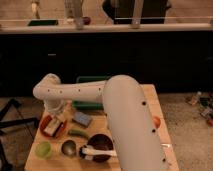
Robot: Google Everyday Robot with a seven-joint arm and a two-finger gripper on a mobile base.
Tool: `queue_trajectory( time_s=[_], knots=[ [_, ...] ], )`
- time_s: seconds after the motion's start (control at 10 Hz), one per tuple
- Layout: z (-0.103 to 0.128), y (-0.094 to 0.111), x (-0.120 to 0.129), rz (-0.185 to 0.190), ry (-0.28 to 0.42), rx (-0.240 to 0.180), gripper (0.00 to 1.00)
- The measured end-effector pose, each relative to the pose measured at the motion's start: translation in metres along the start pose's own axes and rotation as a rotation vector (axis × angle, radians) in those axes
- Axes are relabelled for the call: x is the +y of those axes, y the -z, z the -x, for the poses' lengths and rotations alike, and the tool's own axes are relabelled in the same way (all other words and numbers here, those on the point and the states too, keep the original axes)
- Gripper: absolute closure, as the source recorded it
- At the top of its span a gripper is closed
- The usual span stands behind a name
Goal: Wipe red bowl with eraser
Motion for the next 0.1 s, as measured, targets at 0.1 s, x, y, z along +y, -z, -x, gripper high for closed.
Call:
queue_trajectory(
  time_s=[0.1],
  knots=[
    [-0.0017, -0.0025, 0.0018, 0.007, -0.007, -0.006, 1.0]
  ],
)
